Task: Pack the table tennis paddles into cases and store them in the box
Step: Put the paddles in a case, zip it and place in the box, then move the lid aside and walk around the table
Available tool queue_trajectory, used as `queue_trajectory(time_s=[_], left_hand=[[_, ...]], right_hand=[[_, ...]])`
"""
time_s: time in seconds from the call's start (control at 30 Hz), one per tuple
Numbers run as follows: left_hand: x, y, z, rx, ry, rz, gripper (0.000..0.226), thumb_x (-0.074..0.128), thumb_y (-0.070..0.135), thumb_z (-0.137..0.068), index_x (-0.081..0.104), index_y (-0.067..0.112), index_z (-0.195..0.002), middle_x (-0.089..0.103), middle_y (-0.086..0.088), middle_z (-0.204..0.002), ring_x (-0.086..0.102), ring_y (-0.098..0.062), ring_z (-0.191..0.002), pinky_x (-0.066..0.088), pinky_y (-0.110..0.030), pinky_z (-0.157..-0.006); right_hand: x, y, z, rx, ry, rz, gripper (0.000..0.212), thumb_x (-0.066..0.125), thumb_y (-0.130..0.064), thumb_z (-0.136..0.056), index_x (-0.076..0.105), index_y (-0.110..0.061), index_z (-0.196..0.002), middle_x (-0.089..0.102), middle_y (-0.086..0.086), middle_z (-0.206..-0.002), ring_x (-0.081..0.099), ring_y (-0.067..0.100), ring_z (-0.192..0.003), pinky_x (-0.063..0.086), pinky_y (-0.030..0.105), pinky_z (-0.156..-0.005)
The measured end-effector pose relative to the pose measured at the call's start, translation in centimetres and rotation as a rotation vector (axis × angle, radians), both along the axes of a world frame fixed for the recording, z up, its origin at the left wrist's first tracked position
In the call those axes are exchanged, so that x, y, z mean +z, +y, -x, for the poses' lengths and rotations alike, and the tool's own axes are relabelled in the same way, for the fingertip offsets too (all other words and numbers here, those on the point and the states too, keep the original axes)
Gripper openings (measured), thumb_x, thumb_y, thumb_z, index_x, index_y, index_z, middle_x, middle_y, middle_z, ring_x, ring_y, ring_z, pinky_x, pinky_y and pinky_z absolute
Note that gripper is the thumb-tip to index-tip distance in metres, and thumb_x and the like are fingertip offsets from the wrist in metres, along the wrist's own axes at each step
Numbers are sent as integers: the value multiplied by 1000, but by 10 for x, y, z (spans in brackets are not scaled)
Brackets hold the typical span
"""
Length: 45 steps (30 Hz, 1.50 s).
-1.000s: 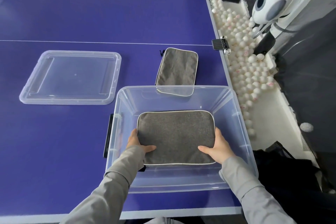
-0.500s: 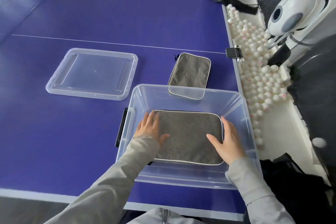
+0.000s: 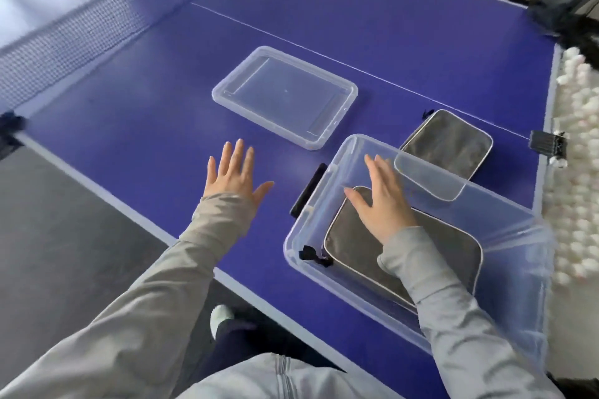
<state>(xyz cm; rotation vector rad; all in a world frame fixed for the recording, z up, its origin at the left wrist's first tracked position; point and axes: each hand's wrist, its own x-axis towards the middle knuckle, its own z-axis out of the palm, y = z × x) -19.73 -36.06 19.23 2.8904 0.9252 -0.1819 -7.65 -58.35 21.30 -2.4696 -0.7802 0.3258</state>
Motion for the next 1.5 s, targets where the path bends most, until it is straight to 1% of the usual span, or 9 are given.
queue_trajectory(time_s=[0.1,0.23,0.33,0.47,0.67,0.83,1.07,1.27,1.5], left_hand=[[-14,31,47,149,38,55,75,31,57,-94,1,19,-151,-11,3,-159,-14,-18,-146,-4,-41,-118],[-40,62,118,300,82,149,73,33,55,-94,3,19,-151,-10,3,-160,-11,-18,-146,0,-40,-119],[-60,81,180,394,69,204,73,36,52,-95,6,17,-151,-5,2,-160,-8,-19,-147,3,-41,-119],[-89,99,268,509,100,268,71,36,50,-95,10,16,-151,0,0,-160,-2,-20,-147,6,-41,-119],[-128,111,392,767,217,449,72,29,58,-94,10,18,-150,2,1,-160,0,-20,-147,6,-43,-119],[-141,123,466,877,274,537,71,26,61,-93,20,17,-148,11,0,-159,2,-20,-147,7,-45,-119],[-147,142,518,1079,253,642,71,31,62,-92,22,19,-148,17,0,-158,14,-20,-145,14,-44,-118],[-149,180,534,1170,218,700,72,35,59,-92,20,18,-149,20,-1,-157,18,-18,-145,20,-41,-117],[-137,301,523,1238,169,695,68,37,56,-93,23,17,-148,26,-2,-155,23,-19,-143,24,-38,-115]], right_hand=[[-2,52,19,145,-56,45,70,56,-34,-93,22,-9,-148,16,14,-157,8,26,-147,7,34,-118],[-12,123,64,339,-104,120,69,51,-38,-95,18,-12,-150,9,12,-159,4,26,-148,10,42,-119],[-28,174,112,490,-101,202,68,46,-41,-96,15,-15,-151,7,10,-160,1,25,-148,9,42,-120],[-64,234,184,702,-54,424,67,38,-44,-98,8,-19,-152,1,8,-160,-2,24,-148,6,41,-120],[-117,289,276,994,-122,773,66,34,-46,-99,6,-20,-152,2,5,-161,-1,23,-148,8,43,-121],[-134,329,320,1098,-111,922,64,37,-45,-98,11,-21,-151,8,3,-160,2,21,-148,9,44,-120],[-142,399,353,1227,-122,911,63,39,-47,-97,19,-19,-150,30,4,-152,27,23,-141,26,41,-112],[-163,471,364,1296,-141,979,63,38,-50,-96,19,-22,-149,36,3,-148,35,25,-135,32,42,-106],[-174,587,363,1253,-63,974,60,38,-52,-95,24,-23,-147,41,5,-143,38,26,-132,34,44,-102]])
